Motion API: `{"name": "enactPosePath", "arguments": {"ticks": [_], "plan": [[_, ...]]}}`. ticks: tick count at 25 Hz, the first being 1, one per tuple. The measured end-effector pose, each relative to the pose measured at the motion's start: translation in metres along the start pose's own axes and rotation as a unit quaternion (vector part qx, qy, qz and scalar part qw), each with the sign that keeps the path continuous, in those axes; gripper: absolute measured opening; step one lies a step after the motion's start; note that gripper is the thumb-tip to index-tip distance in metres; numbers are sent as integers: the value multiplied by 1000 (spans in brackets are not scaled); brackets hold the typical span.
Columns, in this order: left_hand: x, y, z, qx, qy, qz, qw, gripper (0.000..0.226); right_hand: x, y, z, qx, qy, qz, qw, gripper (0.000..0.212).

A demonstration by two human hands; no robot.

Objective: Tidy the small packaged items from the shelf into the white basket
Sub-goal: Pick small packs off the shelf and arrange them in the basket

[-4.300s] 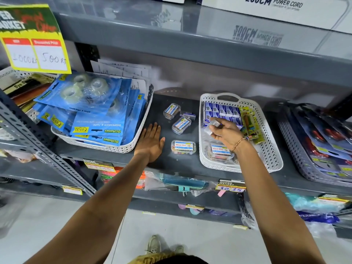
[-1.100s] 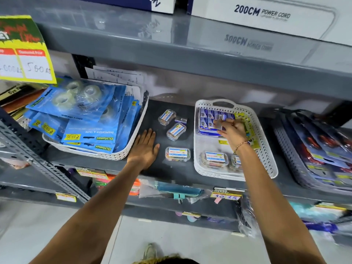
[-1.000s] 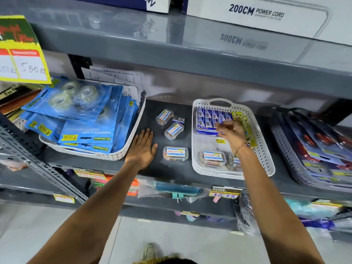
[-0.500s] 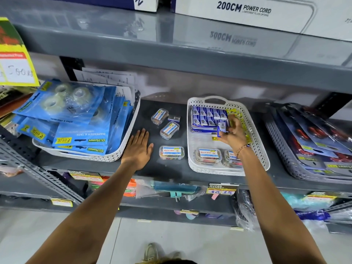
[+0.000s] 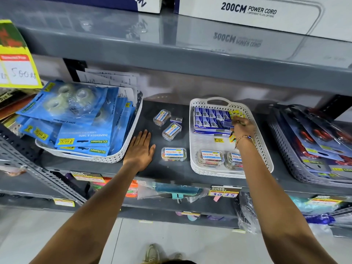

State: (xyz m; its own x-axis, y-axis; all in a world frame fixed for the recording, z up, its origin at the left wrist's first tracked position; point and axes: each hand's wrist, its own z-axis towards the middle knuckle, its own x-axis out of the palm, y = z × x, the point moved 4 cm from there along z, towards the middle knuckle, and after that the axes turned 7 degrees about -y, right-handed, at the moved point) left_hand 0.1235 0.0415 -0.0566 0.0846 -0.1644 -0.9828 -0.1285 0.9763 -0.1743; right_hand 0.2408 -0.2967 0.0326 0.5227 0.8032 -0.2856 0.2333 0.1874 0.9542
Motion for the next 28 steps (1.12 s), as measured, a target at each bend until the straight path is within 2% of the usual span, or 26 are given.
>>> {"name": "enactPosePath", "arguments": {"ticks": [3, 5, 8, 12, 15, 17, 18, 21, 24, 28], "plan": [[0, 1, 0, 1, -3, -7, 1000, 61, 7, 2, 3, 0, -19, -49, 999, 20], [1, 1, 0, 0, -3, -11, 1000, 61, 14, -1, 3, -6, -17, -119, 993, 26], [2, 2, 0, -2, -6, -11, 1000, 62, 23, -3, -1, -28, -29, -219, 975, 37], [2, 2, 0, 0, -4, -12, 1000, 62, 30, 3, -5, -51, -48, -294, 953, 36], [1, 2, 0, 1, -2, -15, 1000, 62, 36, 7, -13, -131, -59, -359, 922, 37], [0, 2, -1, 3, 0, -17, 1000, 62, 41, 23, -24, -214, -57, -369, 903, 32], [-1, 1, -1, 5, 0, -19, 1000, 61, 48, 34, -30, -265, -44, -368, 890, 29], [-3, -1, -3, 7, -1, -32, 999, 61, 93, 59, -56, -395, 75, -328, 855, 25], [-6, -1, -4, 0, -7, -27, 1000, 62, 141, 63, -78, -412, 180, -305, 840, 23], [-9, -2, -4, -6, -4, -30, 1000, 64, 185, 46, -83, -423, 237, -440, 756, 26]]}}
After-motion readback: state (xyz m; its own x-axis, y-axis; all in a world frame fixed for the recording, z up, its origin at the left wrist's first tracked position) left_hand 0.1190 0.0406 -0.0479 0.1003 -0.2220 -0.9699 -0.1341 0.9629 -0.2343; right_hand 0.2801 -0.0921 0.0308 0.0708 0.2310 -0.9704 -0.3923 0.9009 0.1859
